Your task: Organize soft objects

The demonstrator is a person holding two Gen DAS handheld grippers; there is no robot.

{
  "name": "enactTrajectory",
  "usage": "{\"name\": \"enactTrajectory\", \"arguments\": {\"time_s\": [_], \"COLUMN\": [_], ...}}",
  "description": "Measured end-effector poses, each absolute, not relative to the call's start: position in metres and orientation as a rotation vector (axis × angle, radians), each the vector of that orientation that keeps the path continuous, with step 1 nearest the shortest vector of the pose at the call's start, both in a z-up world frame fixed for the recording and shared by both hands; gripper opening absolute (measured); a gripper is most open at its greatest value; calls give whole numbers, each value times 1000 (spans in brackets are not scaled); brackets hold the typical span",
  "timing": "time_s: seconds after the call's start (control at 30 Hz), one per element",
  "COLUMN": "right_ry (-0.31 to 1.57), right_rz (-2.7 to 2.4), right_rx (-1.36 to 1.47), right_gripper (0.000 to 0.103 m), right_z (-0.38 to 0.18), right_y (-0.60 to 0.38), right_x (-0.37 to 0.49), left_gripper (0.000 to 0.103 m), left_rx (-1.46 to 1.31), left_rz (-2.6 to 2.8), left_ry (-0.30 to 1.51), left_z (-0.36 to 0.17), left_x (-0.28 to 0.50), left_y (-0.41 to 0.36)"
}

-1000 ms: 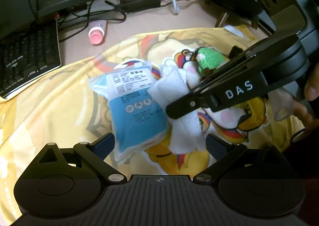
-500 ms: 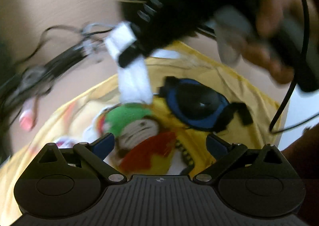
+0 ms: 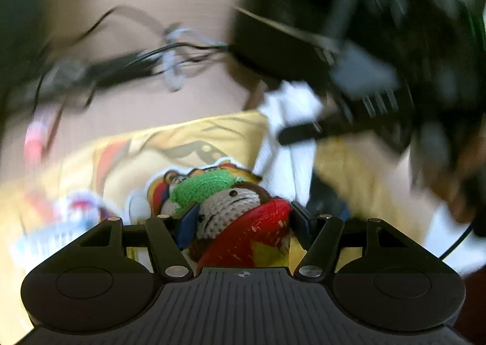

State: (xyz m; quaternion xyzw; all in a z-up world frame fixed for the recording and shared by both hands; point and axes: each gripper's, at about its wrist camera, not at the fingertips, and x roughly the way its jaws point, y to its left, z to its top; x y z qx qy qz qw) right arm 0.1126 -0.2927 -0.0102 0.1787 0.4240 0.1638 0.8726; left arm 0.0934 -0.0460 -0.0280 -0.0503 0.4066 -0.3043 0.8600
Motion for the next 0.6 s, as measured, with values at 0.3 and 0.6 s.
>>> {"name": "enactTrajectory", "arguments": {"time_s": [0.3,0.6], "right_ry": [956,1052], "right_rz": [595,651], "right_rx": [470,285], "right_gripper": [12,12], "right_z": [-16,-42], "right_y": [-237,-185], "right_x": [132,143], "left_gripper": [77,94], "left_rx": [-355,-274], "left_rz": [-323,-343], "left_ry": [900,959], "left_z": [-33,-28], "left_x": [86,80], "left_y": [47,49]}}
